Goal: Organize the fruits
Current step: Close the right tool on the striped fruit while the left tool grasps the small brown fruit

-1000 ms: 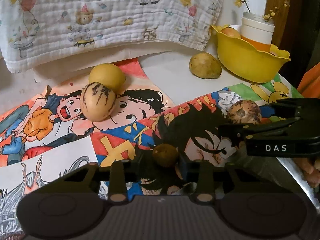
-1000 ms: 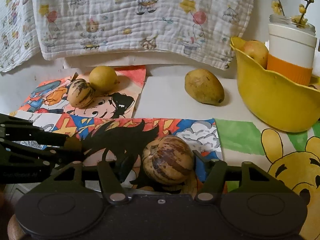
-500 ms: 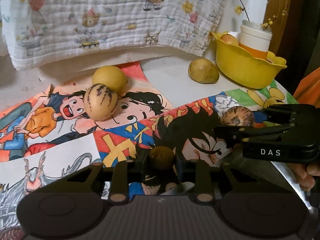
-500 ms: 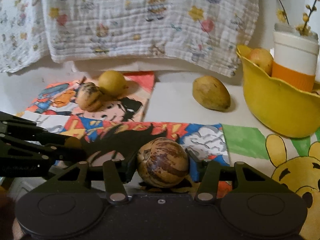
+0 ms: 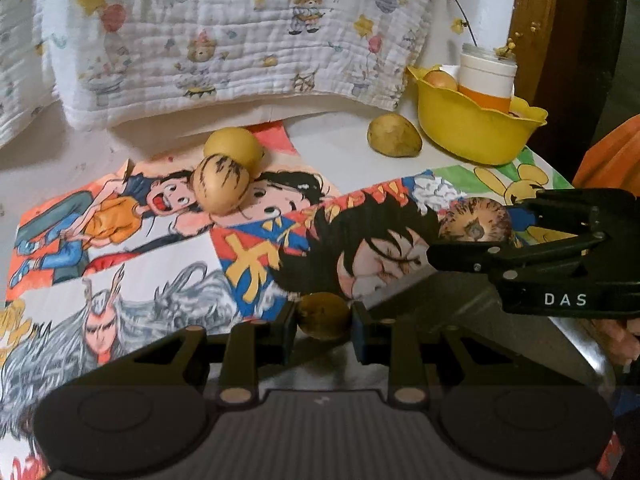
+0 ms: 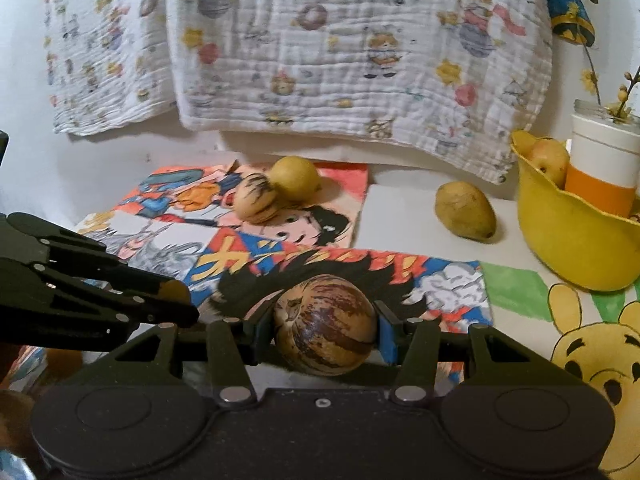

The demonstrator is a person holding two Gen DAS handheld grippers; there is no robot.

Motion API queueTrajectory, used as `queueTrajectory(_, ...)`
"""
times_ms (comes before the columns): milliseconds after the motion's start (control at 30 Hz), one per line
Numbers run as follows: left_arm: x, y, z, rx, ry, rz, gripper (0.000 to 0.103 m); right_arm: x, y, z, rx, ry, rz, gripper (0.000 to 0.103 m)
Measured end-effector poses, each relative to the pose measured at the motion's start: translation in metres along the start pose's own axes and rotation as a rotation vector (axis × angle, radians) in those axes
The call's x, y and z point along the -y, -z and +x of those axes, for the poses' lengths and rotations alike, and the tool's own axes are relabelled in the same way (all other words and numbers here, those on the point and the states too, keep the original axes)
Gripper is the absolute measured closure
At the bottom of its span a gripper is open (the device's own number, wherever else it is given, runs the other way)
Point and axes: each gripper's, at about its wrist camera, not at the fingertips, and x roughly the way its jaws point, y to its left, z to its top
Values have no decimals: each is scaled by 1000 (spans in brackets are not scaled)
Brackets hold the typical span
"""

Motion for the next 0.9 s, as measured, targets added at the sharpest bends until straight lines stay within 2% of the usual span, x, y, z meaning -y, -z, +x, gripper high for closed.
queueTrajectory(333,-4,23,-15,-39,-21,-31,72,-16,12,-6,-47,-50,28,50)
queueTrajectory(900,-2,36,-16,-83,-35,-39,71,-14,24,8,-116,-40,121,49)
